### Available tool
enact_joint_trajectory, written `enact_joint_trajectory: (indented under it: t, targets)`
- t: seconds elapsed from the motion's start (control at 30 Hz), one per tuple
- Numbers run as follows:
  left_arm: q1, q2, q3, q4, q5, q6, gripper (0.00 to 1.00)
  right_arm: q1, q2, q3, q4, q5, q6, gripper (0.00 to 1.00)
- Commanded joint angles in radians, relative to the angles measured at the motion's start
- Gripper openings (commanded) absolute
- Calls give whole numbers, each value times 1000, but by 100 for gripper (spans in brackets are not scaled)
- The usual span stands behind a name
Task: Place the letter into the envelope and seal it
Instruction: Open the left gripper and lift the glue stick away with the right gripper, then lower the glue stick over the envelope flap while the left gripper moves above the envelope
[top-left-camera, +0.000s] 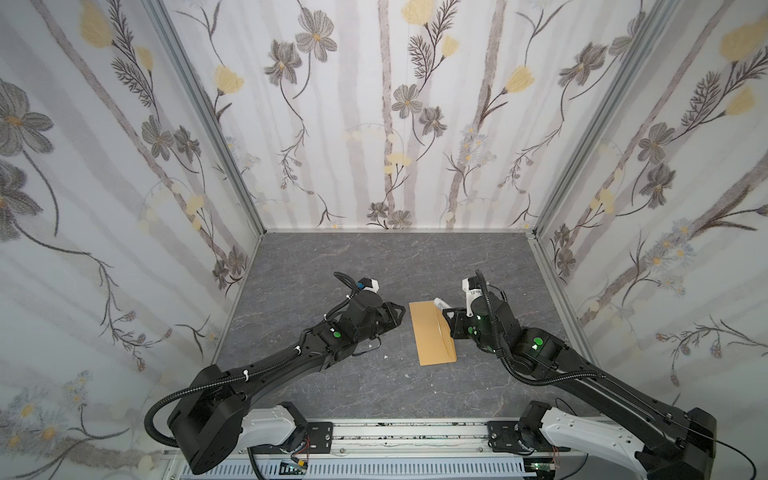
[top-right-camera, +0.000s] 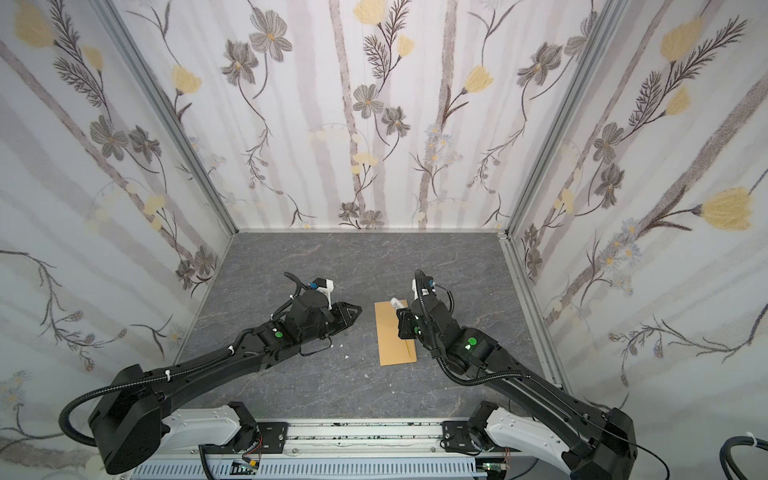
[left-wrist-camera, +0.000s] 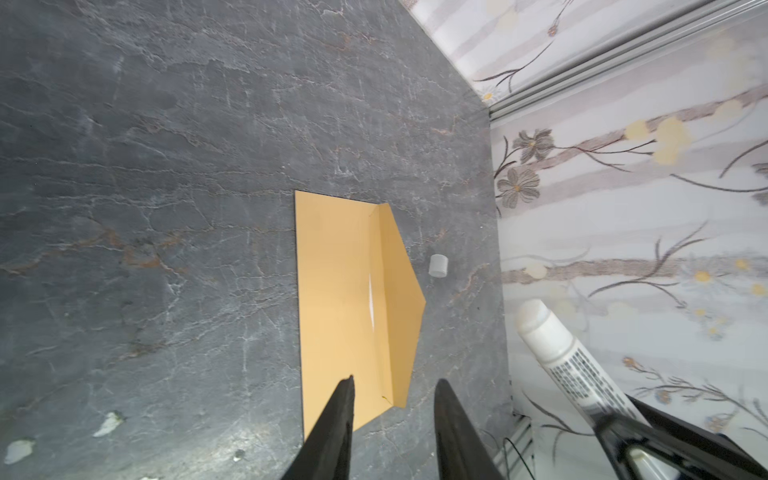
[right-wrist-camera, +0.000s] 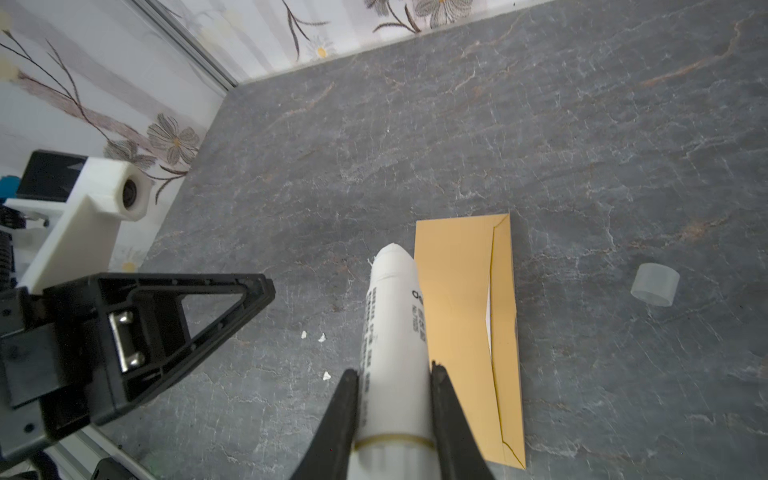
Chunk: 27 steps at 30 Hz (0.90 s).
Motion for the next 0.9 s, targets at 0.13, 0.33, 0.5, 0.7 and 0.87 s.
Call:
enact_joint_trajectory:
  t: [0.13,0.33,0.5,0.7,0.87]
  targets:
    - [-3,228,147,21,-31,223,32,2,-7,0,-104,-38,42,0]
    - [33,339,103,229,26,201,31,4,85,31,-158,-44,36,0]
    - [58,422,118,350,111,185,31,30,118,22,-161,-50,64,0]
    - [64,520,151,395,164,175,30,44,211,30,-146,-69,69,0]
    - [68,586,170,437,196,167,30,39,288,33,-139,-57,70,0]
